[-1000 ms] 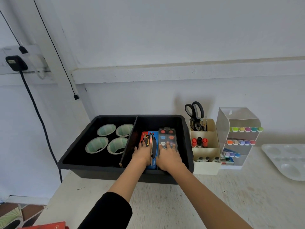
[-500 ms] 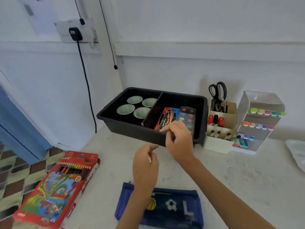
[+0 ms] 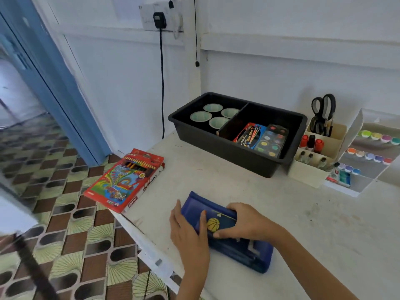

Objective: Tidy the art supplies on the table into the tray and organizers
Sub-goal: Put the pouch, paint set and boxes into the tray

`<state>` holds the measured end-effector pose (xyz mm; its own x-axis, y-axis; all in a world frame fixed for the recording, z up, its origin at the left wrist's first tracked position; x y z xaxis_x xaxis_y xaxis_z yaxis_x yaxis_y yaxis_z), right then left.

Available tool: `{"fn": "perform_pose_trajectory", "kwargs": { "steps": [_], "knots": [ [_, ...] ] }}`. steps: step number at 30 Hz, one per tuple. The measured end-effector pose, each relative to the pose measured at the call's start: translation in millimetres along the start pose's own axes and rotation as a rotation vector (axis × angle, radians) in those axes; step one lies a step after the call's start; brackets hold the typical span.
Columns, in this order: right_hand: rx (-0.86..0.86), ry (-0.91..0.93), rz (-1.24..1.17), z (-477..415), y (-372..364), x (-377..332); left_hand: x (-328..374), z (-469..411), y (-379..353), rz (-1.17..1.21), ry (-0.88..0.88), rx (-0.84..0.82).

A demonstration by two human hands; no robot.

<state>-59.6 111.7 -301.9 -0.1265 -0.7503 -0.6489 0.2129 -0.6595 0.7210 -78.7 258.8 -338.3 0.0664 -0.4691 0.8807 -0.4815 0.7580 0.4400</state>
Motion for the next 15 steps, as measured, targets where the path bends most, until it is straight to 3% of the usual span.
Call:
{"fn": "perform_pose_trajectory", "kwargs": {
  "steps": [2, 6, 9, 12, 15],
  "knots": [
    [0.052, 0.019, -0.053, 7, 0, 1, 2, 3, 3, 0.171, 0.004, 0.021],
    [0.183, -0.053, -0.294, 17, 8, -2, 14, 7, 0, 0.441, 0.196, -0.090],
    [0.271, -0.142, -0.558, 15, 18, -3, 27, 6, -9, 0.482, 0.271, -0.216],
    [0.401, -0.198, -0.777, 9, 30, -6, 41, 3, -15, 0.407, 0.195, -0.337],
    [0.496, -0.178, -1.023, 1, 40, -11, 63, -6, -17, 0.486, 0.118, -0.416]
  ]
}}
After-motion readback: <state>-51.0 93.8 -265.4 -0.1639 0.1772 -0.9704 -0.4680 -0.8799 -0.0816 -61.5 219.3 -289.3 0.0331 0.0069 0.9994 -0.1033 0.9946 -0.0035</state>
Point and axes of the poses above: each hand's wrist, its own z-axis away from the middle knuckle, its own y-axis out of the back of the hand, x = y × z, the point moved 2 cm from there along -z, towards the middle knuckle, and after that the axes turned 8 degrees about x, right-handed, at the moved point
